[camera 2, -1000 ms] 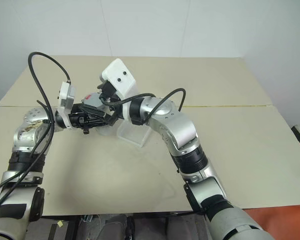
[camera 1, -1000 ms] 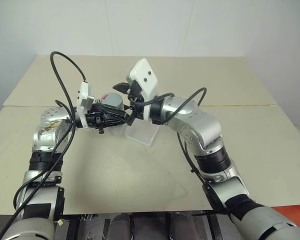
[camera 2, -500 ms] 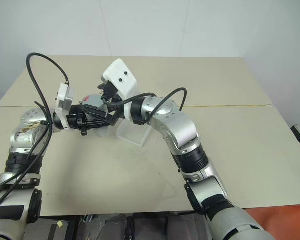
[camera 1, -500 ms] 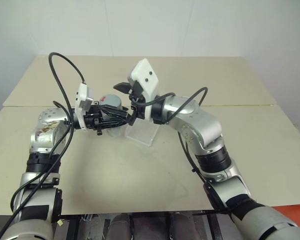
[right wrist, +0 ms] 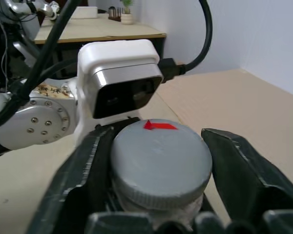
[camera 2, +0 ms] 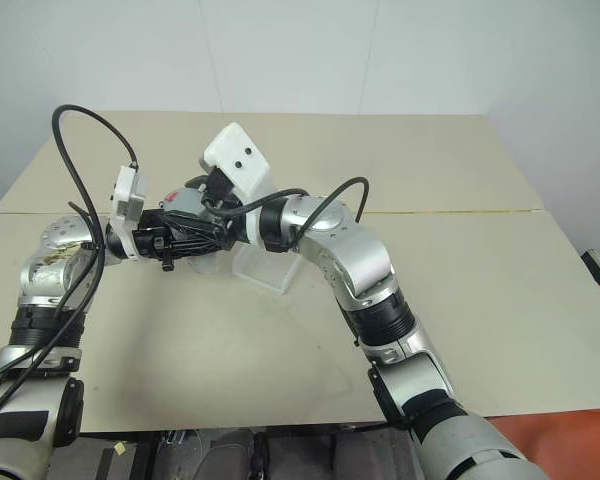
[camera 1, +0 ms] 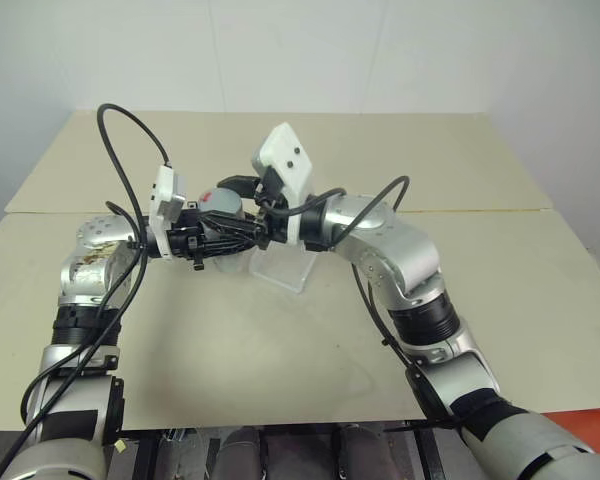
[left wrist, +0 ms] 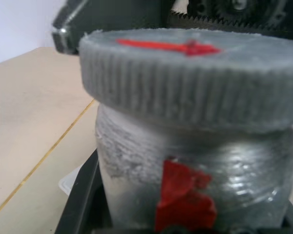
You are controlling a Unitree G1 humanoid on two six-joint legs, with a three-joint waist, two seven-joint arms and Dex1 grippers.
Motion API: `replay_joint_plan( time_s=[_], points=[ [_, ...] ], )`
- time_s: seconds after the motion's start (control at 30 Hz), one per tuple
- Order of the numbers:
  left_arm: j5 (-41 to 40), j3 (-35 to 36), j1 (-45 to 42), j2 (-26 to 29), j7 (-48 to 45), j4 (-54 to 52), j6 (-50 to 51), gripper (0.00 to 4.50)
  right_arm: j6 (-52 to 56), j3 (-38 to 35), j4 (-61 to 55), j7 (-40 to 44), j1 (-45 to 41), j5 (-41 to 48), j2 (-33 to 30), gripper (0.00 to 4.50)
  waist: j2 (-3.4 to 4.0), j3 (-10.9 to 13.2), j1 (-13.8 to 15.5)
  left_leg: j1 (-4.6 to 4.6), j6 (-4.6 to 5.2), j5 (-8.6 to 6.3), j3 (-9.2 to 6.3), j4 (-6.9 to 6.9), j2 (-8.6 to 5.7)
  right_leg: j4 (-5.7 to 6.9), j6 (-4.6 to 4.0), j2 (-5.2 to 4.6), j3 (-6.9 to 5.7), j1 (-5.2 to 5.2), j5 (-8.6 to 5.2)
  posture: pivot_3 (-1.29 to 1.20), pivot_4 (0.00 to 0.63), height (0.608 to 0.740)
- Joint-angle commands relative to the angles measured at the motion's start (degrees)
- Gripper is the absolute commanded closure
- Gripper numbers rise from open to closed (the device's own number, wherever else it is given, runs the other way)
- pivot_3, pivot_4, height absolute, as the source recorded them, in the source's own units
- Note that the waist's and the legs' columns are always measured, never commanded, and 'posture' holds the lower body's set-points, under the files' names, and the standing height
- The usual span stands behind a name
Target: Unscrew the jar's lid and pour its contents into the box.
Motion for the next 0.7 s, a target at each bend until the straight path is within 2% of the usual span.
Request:
replay_joint_plan(
  time_s=[0.03, 0.27, 0.43, 0.5, 0.57, 0.7],
  points=[
    [-1.4, 1.2, -0.3, 0.9, -1.0, -2.0, 0.1, 2.56, -2.1, -1.8, -1.2, -0.7, -1.0, -0.4, -0.2, 1.71, 0.00, 0.0, 0.0, 0.00, 0.00, 0.00, 0.00, 0.00, 0.00, 0.00, 0.00, 0.00, 0.00, 0.00, 0.00, 0.00, 0.150, 0.740],
    [-1.9, 0.8, 0.4, 1.3, -2.6, -2.6, 0.5, 2.56, -3.5, -1.8, -0.8, 2.1, -0.9, 0.2, -1.3, 1.71, 0.00, 0.0, 0.0, 0.00, -0.01, 0.01, 0.00, 0.00, 0.00, 0.00, 0.00, 0.00, 0.00, 0.00, 0.00, 0.00, 0.150, 0.740],
    [-5.6, 1.0, 0.7, 2.3, -9.4, -3.7, 2.4, 2.56, -7.7, -4.7, 3.6, 18.2, -1.7, 7.2, -6.0, 1.71, 0.00, 0.0, 0.0, 0.00, 0.04, -0.03, 0.05, 0.00, 0.00, -0.03, 0.00, 0.00, 0.00, 0.03, 0.00, 0.00, 0.150, 0.740],
    [-9.7, -0.4, 1.3, 4.4, -11.1, -5.7, 4.2, 2.56, -8.5, -5.9, 6.3, 24.2, -3.1, 10.5, -7.3, 1.71, 0.00, 0.0, 0.0, 0.00, 0.05, -0.03, 0.06, 0.00, 0.00, -0.04, 0.00, 0.01, -0.01, 0.03, 0.00, 0.00, 0.150, 0.740],
    [-11.2, -1.9, 1.9, 5.8, -11.3, -7.1, 4.4, 2.56, -9.5, -5.9, 9.4, 26.2, -5.4, 10.6, -7.9, 1.71, 0.01, 0.0, -0.1, 0.01, 0.07, -0.04, -0.01, 0.00, 0.02, -0.04, 0.00, 0.02, 0.00, 0.03, 0.00, 0.00, 0.150, 0.740],
    [-8.8, -2.5, 4.8, 4.8, -11.3, -7.5, 2.0, 2.56, -11.4, -6.5, 12.8, 29.5, -8.6, 10.6, -8.4, 1.71, 0.02, 0.0, -0.3, 0.07, 0.07, -0.04, -0.08, -0.02, 0.05, 0.02, 0.00, 0.04, 0.03, 0.02, 0.00, 0.00, 0.150, 0.740]
  ],
)
